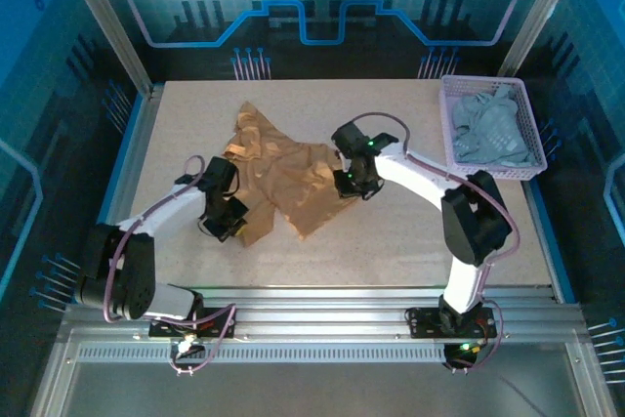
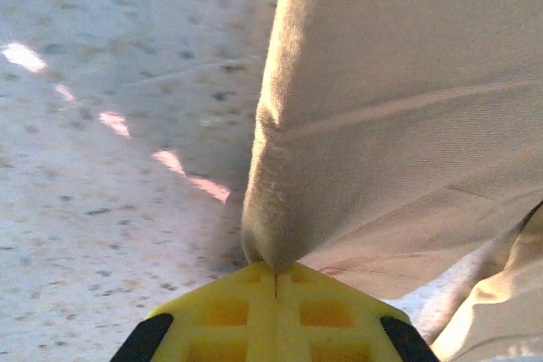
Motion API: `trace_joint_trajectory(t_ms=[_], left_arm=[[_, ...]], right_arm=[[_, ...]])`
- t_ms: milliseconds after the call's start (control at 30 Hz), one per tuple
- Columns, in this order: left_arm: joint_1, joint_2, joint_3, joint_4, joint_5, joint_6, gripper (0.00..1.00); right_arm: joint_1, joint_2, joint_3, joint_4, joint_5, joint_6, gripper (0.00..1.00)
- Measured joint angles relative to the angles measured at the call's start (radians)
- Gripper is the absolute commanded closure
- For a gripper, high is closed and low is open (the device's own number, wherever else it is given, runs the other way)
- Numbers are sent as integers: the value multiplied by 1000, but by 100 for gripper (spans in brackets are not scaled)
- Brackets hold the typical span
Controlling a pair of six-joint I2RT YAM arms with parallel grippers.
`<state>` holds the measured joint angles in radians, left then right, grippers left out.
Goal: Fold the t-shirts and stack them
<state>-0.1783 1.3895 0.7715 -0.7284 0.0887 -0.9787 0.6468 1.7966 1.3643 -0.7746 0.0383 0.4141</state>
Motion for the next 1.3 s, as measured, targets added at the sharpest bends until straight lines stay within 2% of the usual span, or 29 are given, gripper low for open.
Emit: trace_joint_trajectory(t_ms=[100,300,433,567,667,733,800,833,867,900,1067,1167,1300], left_arm=[[22,-3,-7,-12,-6,25,100],[38,-3,-8,-16,-7,55,100],[53,-3,-8,-16,-6,69,100],[69,-3,-12,-15,-6,71,100],[71,-3,-16,-16,-6,73,100],[71,-3,-16,-15,-5,74,100],[71,-3,-16,-15,-6,84,100],[71,-3,-16,-16,-5,89,100],[71,-3,-16,-16,-6,92,100],[72,-3,-16,-19,-6,95,100],[77,-15,-16,-37,-10,118,100],[82,-41,-16,-49,-19,122,100],[84,-67,-16,-57,-26,122,100]], right_arm=[[111,6,-3,21,-7,-84,32],[280,138,102,24,-39,-189,29],[329,220,171,21,-50,-223,28],[346,284,212,4,-49,-239,33],[355,319,225,-7,-45,-240,44],[367,341,229,-13,-35,-233,59],[375,346,233,-18,-16,-227,82],[376,346,234,-18,-8,-225,90],[376,346,232,-18,4,-216,97],[373,341,229,-18,12,-204,100],[321,220,149,-8,72,-148,100],[226,53,111,-2,93,-102,100],[35,-127,146,43,96,-62,100]])
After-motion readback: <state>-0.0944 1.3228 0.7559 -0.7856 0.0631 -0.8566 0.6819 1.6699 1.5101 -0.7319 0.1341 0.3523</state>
